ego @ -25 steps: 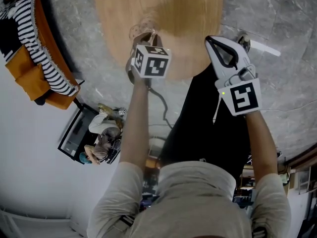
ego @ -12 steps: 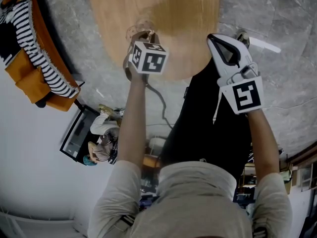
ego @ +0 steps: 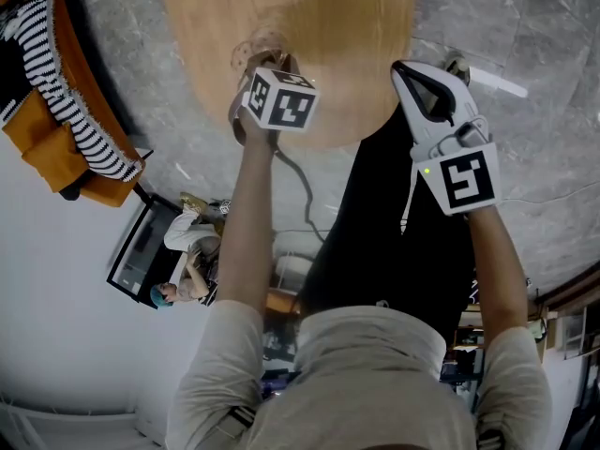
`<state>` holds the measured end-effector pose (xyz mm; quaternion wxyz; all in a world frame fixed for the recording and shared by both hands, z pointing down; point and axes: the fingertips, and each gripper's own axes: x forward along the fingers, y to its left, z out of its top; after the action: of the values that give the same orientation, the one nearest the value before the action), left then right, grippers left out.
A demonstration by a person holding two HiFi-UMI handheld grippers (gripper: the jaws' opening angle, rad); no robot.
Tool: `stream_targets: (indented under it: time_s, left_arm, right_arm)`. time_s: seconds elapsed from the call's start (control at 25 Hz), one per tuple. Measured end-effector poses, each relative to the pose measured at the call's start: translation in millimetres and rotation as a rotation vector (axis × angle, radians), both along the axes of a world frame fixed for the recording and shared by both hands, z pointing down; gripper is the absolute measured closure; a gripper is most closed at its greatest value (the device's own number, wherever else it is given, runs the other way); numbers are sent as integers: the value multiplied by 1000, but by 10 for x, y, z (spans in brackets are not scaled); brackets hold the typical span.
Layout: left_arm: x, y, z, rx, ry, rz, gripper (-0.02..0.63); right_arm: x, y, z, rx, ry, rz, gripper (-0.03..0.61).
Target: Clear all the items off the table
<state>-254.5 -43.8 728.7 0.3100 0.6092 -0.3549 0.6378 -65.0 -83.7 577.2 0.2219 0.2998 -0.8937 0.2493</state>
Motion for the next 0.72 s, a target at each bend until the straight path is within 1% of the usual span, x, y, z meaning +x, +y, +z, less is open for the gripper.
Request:
stream_targets:
  time_s: [0.12,0.32,0.44,0.56,0.72]
  left_arm:
    - [2,4,18,-12,-10,18,532]
    - [11,29,75,-39,-60,105,531]
    - [-1,68,102,-54,-80,139,531]
    - [-24,72,86,-52,-80,138,534]
    - [11,80,54,-12,-44,109,550]
  right_arm:
    - [-23,23,0,0,2,-11,572]
    - [-52,52,-24,3,-3,-14,572]
    - [-49,67,-23,3,1,-15,572]
    - [-46,80,-30,6,3,-14,572]
    - [-48,86,-42,7,2,-17,572]
